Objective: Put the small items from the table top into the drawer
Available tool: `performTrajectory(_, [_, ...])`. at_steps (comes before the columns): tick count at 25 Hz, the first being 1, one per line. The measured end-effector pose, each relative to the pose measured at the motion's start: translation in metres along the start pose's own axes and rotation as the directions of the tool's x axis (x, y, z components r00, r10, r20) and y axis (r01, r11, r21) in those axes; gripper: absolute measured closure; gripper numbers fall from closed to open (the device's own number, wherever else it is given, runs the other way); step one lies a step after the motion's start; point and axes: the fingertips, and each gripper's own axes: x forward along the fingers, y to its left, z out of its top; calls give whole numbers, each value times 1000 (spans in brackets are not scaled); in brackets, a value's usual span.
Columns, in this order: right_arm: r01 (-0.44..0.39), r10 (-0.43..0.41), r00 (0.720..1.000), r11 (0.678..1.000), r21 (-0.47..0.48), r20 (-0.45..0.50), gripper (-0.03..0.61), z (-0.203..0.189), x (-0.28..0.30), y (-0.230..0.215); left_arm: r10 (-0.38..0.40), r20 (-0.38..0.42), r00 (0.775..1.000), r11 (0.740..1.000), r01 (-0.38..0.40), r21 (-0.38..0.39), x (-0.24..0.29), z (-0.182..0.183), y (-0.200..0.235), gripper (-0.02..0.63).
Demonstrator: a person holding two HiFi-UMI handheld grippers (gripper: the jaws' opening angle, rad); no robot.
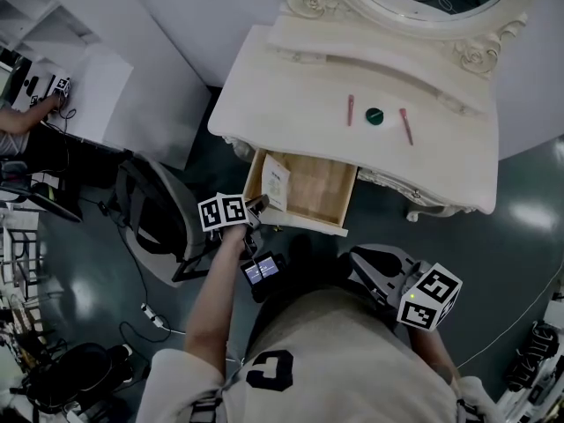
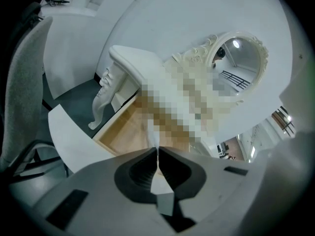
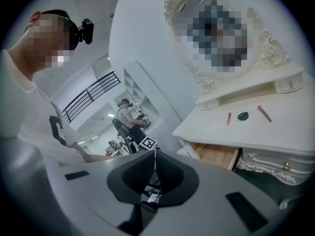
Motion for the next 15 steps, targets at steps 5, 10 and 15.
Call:
performTrajectory(5, [6,-6,1000,1000,0,-7,549,2,-2,-1,2,-3,1000,1000,-2,-5,11,14,0,549])
performTrajectory(10, [28,-28,1000,1000,14,-2,549,1,-6,-5,-20,-11,1000,1000,20,-12,26,25,-2,549])
performTrajectory(15, [40,-40,999,999,19,-5,549,-1,-6,-5,-75,1,997,996,75,-53,39,35,-5,549])
